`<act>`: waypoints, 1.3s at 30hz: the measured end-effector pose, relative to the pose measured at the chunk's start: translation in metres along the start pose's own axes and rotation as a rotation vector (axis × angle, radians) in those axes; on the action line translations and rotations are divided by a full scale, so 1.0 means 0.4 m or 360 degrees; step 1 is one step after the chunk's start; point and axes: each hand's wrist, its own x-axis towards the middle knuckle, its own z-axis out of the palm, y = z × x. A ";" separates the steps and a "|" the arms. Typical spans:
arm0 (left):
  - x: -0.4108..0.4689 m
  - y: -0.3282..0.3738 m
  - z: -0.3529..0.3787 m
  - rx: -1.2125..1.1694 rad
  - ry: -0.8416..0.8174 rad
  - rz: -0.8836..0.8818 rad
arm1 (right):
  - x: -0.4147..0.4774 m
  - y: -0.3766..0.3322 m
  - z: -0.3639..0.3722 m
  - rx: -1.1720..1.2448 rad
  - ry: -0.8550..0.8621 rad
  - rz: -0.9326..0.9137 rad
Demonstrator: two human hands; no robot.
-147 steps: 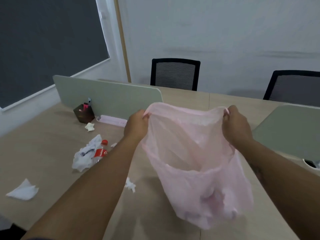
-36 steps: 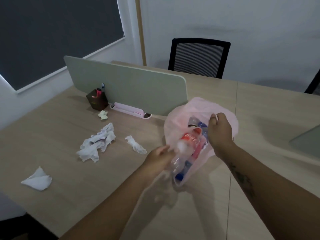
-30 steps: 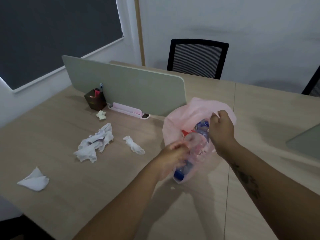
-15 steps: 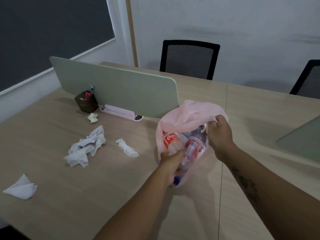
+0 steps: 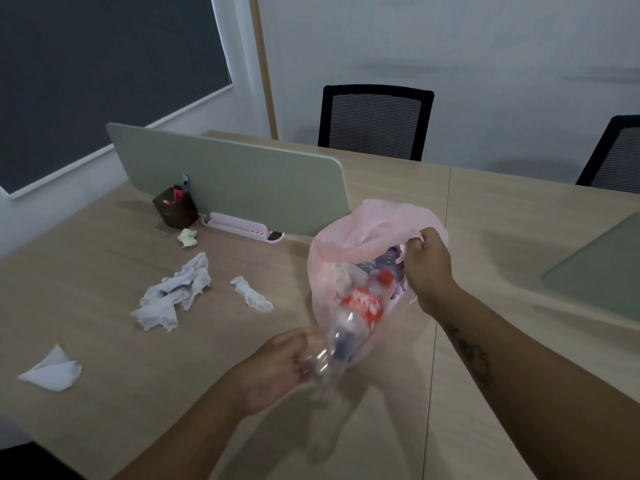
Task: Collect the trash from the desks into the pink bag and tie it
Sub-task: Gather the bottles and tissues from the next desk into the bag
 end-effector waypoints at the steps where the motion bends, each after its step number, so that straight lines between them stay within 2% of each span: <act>1: 0.039 0.007 0.025 -0.0023 0.0045 0.0034 | -0.007 0.000 0.002 -0.0006 -0.0012 -0.0017; 6: 0.238 0.071 0.118 -0.0175 0.0385 0.0224 | -0.022 -0.008 0.001 -0.0029 0.0001 -0.0081; 9: 0.286 0.097 0.090 -0.0254 0.0700 0.0403 | -0.022 -0.015 0.002 -0.0001 -0.0023 -0.0085; 14: 0.264 0.049 -0.114 0.0372 0.1364 0.0514 | -0.021 -0.043 0.068 0.0063 -0.0146 0.0019; 16: 0.251 0.037 -0.236 0.0731 0.1554 0.0458 | -0.026 -0.060 0.129 0.0047 -0.0171 -0.0001; 19: 0.250 0.017 -0.404 0.1896 0.1532 0.0235 | -0.031 -0.080 0.235 0.0041 -0.0216 -0.0049; 21: 0.266 0.022 -0.467 0.2216 0.1377 0.0239 | -0.032 -0.093 0.297 0.0015 -0.0263 -0.0051; 24: 0.319 0.033 -0.501 0.2283 0.1128 0.0273 | -0.024 -0.107 0.364 0.0034 -0.0306 -0.0024; 27: 0.351 0.034 -0.510 0.2460 0.1014 0.0335 | -0.013 -0.120 0.397 -0.0011 -0.0297 -0.0018; 29: 0.350 0.033 -0.526 0.2674 0.1032 0.0510 | -0.008 -0.131 0.416 -0.0038 -0.0315 -0.0041; 31: 0.342 0.039 -0.563 0.2710 0.1088 0.0619 | -0.003 -0.139 0.431 -0.0051 -0.0324 -0.0056; 33: 0.315 0.066 -0.615 0.2822 0.1200 0.0587 | -0.001 -0.141 0.452 -0.0057 -0.0344 -0.0057; 35: 0.284 0.093 -0.675 0.2882 0.1506 0.0484 | -0.004 -0.139 0.470 -0.0057 -0.0360 -0.0056; 37: 0.249 0.097 -0.737 0.2617 0.1734 0.0249 | -0.010 -0.129 0.484 -0.0055 -0.0367 -0.0046; 39: 0.224 0.080 -0.782 0.2324 0.1689 -0.0099 | -0.015 -0.118 0.487 -0.0059 -0.0358 -0.0029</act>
